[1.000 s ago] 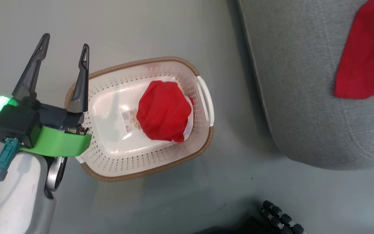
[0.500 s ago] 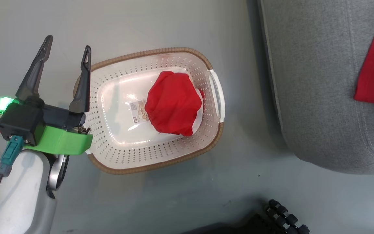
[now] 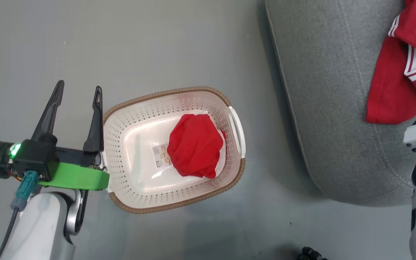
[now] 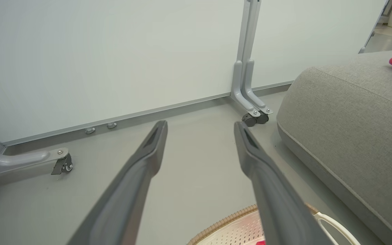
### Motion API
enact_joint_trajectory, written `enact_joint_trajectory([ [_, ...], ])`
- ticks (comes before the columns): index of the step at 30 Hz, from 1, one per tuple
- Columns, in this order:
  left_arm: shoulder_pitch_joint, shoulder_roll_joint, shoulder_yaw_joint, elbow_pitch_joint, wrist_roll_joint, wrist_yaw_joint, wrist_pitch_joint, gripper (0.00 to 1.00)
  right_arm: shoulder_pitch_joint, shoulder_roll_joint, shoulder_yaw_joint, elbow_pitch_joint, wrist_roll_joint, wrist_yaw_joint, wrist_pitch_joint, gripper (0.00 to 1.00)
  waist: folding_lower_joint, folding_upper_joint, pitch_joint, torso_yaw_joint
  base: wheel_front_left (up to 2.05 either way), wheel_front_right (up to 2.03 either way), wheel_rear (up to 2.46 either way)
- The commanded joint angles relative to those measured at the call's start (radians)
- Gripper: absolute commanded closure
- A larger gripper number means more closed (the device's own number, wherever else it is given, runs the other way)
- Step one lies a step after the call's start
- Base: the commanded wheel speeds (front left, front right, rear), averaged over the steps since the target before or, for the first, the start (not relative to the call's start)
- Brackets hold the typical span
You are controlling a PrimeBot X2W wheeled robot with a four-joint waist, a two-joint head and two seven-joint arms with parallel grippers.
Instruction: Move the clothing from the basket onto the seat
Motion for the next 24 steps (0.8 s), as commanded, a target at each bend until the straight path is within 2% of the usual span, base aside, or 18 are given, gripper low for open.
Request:
enact_joint_trajectory([
  [1,0.020,-0.005,0.004,0.010,-0.010,0.005,-0.006,0.00,0.045,0.013,0.015,-0.037,-0.013,0.000,-0.004,0.00,0.0000,0.0000,-0.082,0.020,0.00,0.00,0.00],
  [5,0.052,-0.017,0.016,0.035,-0.021,0.013,-0.009,0.00,0.139,0.051,0.078,-0.158,-0.015,0.000,-0.002,0.00,0.0000,0.0000,-0.138,0.040,0.00,0.00,0.00],
  [13,0.108,-0.040,0.048,0.075,-0.026,0.032,-0.008,0.00,0.276,0.078,0.230,-0.328,-0.035,0.000,0.047,0.00,0.0000,0.0000,-0.233,0.102,0.00,0.00,0.00],
  [24,0.173,-0.073,0.101,0.112,-0.010,0.027,-0.008,0.00,0.378,0.085,0.349,-0.446,-0.039,0.000,0.125,0.00,0.0000,0.0000,-0.330,0.186,0.00,0.00,0.00],
])
